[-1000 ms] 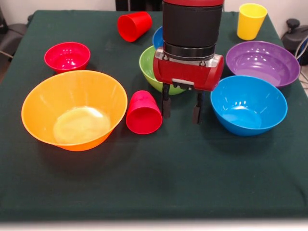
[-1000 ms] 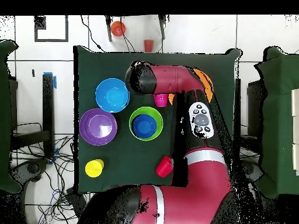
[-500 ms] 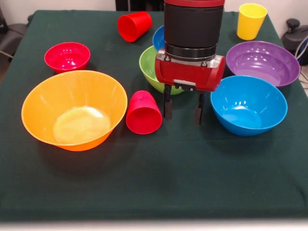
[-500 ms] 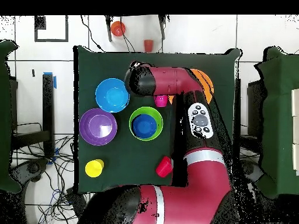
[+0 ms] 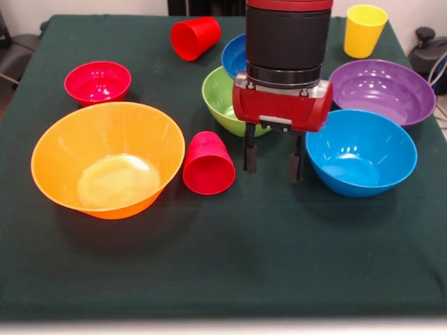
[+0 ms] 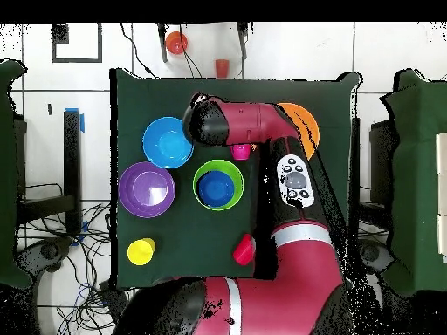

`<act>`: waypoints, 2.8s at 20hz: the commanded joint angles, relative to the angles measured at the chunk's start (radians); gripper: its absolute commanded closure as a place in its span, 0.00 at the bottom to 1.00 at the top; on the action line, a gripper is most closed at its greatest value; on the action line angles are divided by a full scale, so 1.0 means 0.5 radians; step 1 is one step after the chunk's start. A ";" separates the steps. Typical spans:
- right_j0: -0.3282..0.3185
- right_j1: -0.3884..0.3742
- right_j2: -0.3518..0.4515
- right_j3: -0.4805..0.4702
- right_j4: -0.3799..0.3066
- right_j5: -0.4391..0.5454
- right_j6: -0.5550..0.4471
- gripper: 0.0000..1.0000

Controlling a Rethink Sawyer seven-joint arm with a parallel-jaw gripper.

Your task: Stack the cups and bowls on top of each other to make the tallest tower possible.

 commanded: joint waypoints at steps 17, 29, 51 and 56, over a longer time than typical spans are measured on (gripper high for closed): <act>0.177 -0.092 0.010 0.047 -0.164 0.138 -0.190 0.00; 0.242 0.105 -0.054 0.031 -0.322 0.016 -0.217 0.00; 0.222 0.211 0.022 -0.010 -0.505 -0.007 -0.311 0.00; 0.170 0.189 0.107 0.023 -0.480 -0.068 -0.298 0.00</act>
